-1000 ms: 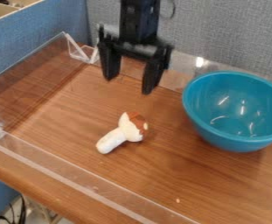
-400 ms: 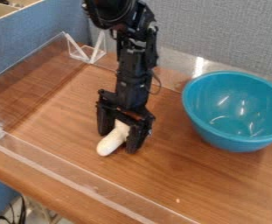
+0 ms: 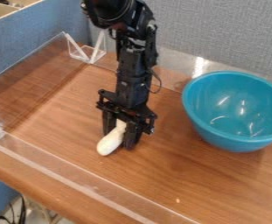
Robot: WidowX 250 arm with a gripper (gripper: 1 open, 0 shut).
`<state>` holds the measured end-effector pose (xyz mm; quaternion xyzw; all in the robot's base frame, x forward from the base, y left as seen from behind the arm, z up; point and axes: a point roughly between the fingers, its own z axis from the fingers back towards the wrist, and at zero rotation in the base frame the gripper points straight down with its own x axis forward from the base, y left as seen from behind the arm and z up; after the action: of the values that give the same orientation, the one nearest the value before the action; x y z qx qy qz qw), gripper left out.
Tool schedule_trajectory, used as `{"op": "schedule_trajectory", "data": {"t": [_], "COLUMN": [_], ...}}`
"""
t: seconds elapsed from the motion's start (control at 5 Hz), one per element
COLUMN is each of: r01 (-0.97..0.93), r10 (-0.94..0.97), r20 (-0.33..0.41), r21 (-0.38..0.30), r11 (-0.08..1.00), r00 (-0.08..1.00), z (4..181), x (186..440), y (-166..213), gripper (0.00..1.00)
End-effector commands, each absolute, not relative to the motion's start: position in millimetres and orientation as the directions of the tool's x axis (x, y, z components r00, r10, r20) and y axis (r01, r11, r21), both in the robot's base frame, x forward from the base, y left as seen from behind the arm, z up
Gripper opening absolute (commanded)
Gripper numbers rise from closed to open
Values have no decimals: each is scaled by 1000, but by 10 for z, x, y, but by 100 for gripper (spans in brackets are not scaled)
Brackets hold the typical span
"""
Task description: Put the mushroom in the blue bowl
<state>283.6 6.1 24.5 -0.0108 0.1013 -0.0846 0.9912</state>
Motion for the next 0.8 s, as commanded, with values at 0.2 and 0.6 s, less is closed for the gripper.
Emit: {"op": "schedule_trajectory", "data": {"t": [0.2, 0.6], "r01": [170, 23], "r10": [-173, -28], "r20": [-89, -69], "r21": [-48, -69], "r11": [984, 997], "r00": [981, 997], "z": [567, 650], "x": [2785, 2777], "y": [147, 87], "gripper": [0, 0]}}
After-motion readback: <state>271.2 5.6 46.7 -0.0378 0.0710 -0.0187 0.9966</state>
